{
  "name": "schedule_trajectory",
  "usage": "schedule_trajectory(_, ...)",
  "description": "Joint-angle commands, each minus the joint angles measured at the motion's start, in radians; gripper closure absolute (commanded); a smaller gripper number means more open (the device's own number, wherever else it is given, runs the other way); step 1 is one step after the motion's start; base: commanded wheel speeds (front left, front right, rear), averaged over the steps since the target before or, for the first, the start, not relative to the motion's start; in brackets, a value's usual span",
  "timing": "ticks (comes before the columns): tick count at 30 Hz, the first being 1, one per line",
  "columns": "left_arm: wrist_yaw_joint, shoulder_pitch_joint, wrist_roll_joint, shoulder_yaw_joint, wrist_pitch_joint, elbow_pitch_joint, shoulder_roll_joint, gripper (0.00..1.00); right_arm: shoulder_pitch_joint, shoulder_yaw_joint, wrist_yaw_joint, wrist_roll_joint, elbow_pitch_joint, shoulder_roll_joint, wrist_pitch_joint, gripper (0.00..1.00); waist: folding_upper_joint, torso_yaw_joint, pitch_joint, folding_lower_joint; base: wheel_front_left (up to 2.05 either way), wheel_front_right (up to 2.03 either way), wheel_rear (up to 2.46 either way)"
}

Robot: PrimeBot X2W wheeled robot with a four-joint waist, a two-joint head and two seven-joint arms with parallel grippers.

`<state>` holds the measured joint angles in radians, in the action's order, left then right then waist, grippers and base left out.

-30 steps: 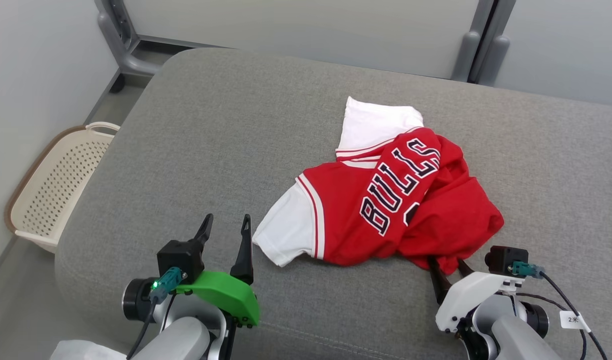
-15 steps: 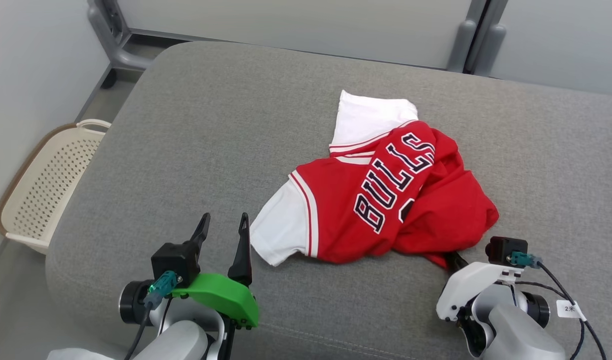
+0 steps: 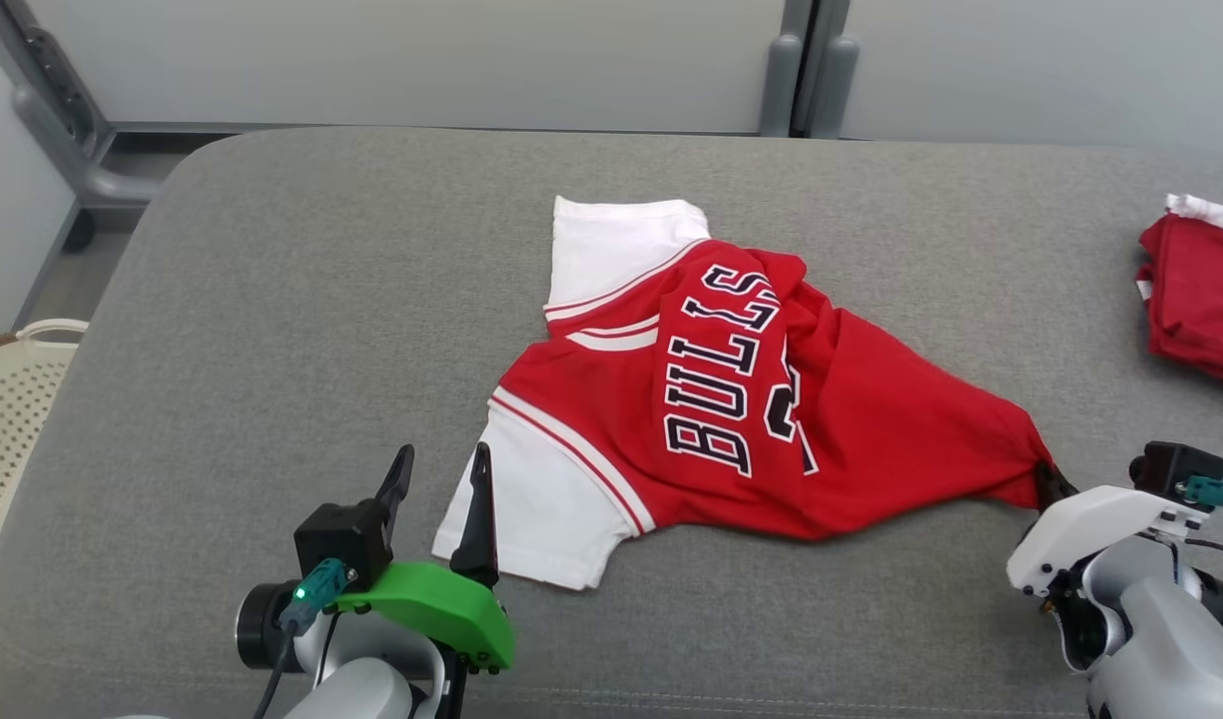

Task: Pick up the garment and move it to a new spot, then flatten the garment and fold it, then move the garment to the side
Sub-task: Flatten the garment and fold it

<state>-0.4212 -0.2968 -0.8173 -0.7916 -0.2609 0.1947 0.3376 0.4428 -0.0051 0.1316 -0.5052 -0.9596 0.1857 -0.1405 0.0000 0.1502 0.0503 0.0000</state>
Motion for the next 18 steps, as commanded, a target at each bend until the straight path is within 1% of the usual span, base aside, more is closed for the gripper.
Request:
schedule_trajectory(1,0.001,0.015,0.001,0.004,-0.003,-0.004,0.000,0.00,-0.019,-0.005,-0.002,-0.016,0.010,0.009,0.010,1.00,0.0000,-0.037,-0.001,0.0000,0.00,0.00,0.00)
schedule_trajectory(5,0.005,0.019,0.005,0.009,-0.003,-0.004,-0.005,0.00,-0.056,-0.025,-0.002,-0.040,0.075,0.056,0.060,1.00,0.0000,-0.059,0.007,0.0000,0.00,0.00,0.00)
schedule_trajectory(10,0.010,0.019,0.011,0.015,-0.003,-0.001,-0.012,0.00,-0.111,-0.050,-0.002,-0.028,0.142,0.100,0.088,1.00,0.0000,-0.078,0.018,0.0000,0.00,0.00,0.00)
schedule_trajectory(14,0.016,0.018,0.015,0.016,-0.003,0.004,-0.012,0.00,-0.138,-0.084,-0.002,-0.009,0.164,0.116,0.093,1.00,0.0000,-0.088,0.025,0.0000,0.00,0.00,0.00)
schedule_trajectory(18,0.019,0.016,0.015,0.013,-0.001,0.006,-0.007,0.00,-0.142,-0.114,-0.002,0.009,0.168,0.104,0.100,1.00,0.0000,-0.093,0.032,0.0000,0.00,0.00,0.00)
